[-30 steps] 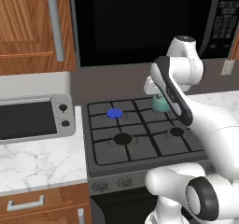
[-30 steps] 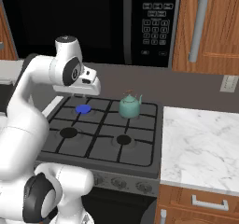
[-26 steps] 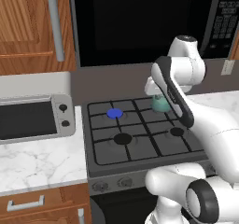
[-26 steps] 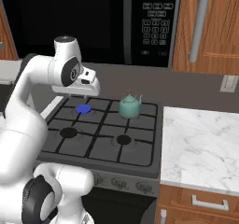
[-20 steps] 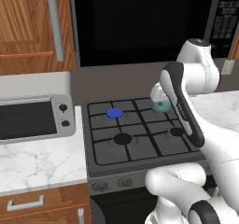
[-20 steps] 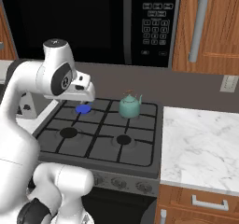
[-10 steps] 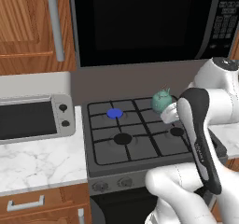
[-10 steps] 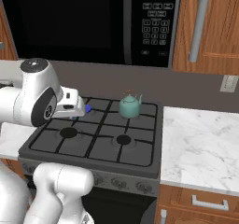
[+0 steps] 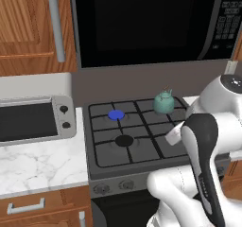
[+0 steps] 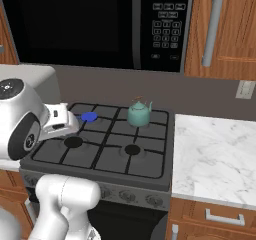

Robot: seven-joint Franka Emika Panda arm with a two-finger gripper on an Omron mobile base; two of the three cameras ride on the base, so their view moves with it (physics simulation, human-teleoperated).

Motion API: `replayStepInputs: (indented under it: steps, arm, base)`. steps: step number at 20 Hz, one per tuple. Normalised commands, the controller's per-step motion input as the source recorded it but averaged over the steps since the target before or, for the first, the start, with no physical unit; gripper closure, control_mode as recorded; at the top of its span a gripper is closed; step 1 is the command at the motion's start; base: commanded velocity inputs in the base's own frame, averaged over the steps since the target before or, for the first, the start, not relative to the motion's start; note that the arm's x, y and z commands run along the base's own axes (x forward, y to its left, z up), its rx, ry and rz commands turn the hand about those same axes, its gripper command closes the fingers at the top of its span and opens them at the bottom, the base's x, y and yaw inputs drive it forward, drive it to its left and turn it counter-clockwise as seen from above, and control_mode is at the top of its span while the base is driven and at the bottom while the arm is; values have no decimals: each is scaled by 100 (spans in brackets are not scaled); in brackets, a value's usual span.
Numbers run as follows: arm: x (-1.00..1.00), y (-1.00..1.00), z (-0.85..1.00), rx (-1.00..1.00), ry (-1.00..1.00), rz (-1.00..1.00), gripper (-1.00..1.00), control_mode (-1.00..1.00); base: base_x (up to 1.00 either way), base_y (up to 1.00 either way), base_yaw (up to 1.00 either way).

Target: Turn off the rear left burner of the stove.

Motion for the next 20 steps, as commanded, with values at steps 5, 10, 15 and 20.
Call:
replayStepInputs:
  steps: [5,10,15,20]
  arm:
    - [-6,43,-9,-15,0,6,-100,-100]
    - [-15,32,-14,-10,0,6,-100,-100]
    - [-30,23,-28,-8,0,7,-100,-100]
    - [-29,15,-42,-7,0,6,-100,-100]
  base:
    - [0,0,0]
    - [0,0,0]
    - [0,0,0]
    - [0,0,0]
